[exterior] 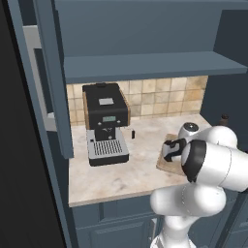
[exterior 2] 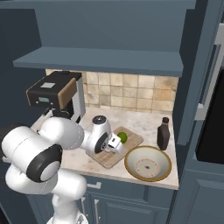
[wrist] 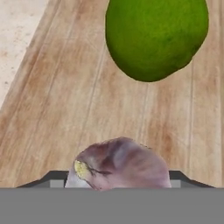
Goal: Open the cabinet. Place the bowl and condiment on the counter. Then place the lime and garlic on the cutting board.
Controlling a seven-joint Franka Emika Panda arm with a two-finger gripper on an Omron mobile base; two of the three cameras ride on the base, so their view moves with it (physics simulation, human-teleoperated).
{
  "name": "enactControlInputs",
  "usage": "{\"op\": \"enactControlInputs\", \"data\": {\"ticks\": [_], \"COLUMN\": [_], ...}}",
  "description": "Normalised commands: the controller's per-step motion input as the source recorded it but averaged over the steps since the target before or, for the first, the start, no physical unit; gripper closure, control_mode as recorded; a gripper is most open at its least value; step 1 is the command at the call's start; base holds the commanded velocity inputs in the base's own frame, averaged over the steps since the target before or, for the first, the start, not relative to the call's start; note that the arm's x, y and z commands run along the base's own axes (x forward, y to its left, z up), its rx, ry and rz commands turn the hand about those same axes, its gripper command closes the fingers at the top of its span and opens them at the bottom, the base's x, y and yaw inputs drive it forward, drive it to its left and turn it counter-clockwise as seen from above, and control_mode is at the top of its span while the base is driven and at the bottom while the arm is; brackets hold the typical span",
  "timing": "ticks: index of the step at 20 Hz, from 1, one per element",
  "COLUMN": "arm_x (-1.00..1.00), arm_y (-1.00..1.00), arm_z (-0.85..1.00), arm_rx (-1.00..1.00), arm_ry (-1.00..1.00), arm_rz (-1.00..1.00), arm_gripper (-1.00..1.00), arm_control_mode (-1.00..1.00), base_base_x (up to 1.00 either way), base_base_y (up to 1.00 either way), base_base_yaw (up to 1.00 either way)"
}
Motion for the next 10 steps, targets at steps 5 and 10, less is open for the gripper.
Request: {"op": "enactControlInputs", "data": {"ticks": [5, 10], "arm_x": [0.08, -0.15], "arm_y": [0.00, 0.00], "arm_z": [0.01, 0.30], "arm_rx": [0.00, 0.00], "arm_ry": [0.00, -0.07], "arm_rz": [0.00, 0.00], "arm_gripper": [-1.00, -1.00], "arm_control_mode": [-1.00, -1.00], "base_base_x": [0.00, 0.00], "base_base_y": [0.00, 0.00], "base_base_yaw": [0.00, 0.00]}}
